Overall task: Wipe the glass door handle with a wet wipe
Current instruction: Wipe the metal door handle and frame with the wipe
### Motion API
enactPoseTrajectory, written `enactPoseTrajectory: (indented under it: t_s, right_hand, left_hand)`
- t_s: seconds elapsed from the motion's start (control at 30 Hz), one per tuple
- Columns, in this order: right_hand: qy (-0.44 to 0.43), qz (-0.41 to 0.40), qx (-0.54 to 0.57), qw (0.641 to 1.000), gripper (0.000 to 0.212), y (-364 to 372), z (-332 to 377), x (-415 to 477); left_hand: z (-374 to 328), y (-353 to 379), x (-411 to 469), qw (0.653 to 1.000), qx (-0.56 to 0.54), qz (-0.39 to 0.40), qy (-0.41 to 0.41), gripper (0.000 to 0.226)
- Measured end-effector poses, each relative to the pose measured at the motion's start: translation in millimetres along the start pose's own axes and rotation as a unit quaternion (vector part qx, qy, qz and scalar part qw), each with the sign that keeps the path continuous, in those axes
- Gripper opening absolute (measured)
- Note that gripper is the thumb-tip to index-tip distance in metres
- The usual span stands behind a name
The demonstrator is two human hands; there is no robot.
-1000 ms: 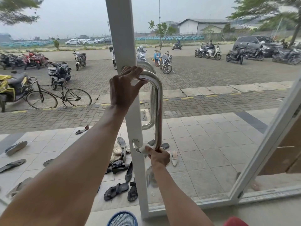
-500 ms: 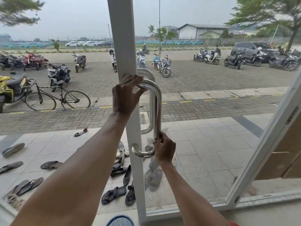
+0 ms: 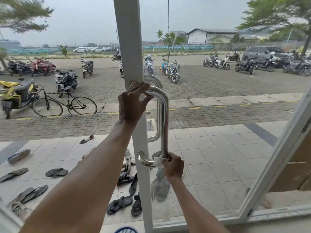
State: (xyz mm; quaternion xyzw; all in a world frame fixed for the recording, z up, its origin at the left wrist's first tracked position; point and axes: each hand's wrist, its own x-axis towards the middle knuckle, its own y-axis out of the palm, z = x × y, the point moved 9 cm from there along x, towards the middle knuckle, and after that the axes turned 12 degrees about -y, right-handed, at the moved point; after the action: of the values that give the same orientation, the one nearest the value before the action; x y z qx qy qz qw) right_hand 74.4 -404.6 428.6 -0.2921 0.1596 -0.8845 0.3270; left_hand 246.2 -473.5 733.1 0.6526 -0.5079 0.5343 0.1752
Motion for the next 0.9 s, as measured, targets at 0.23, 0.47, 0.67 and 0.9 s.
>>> enactPoseTrajectory:
  t_s: [0.23, 0.47, 0.67, 0.9]
  right_hand:
    - [-0.115, -0.102, 0.068, 0.986, 0.011, -55, 84, 38]
    - [-0.130, -0.099, 0.095, 0.982, 0.021, -64, 98, 48]
    - [-0.077, -0.024, 0.037, 0.996, 0.023, -42, 69, 26]
    - [-0.106, -0.029, 0.009, 0.994, 0.017, -54, 93, 44]
  left_hand:
    - [-5, -4, -1, 1.000, 0.000, -0.002, 0.002, 0.040]
    - [-4, -3, -1, 1.000, -0.001, -0.002, -0.006, 0.039]
    - [-4, -1, -3, 1.000, -0.006, 0.003, -0.003, 0.039]
    - [-8, -5, -1, 1.000, -0.012, 0.007, -0.008, 0.038]
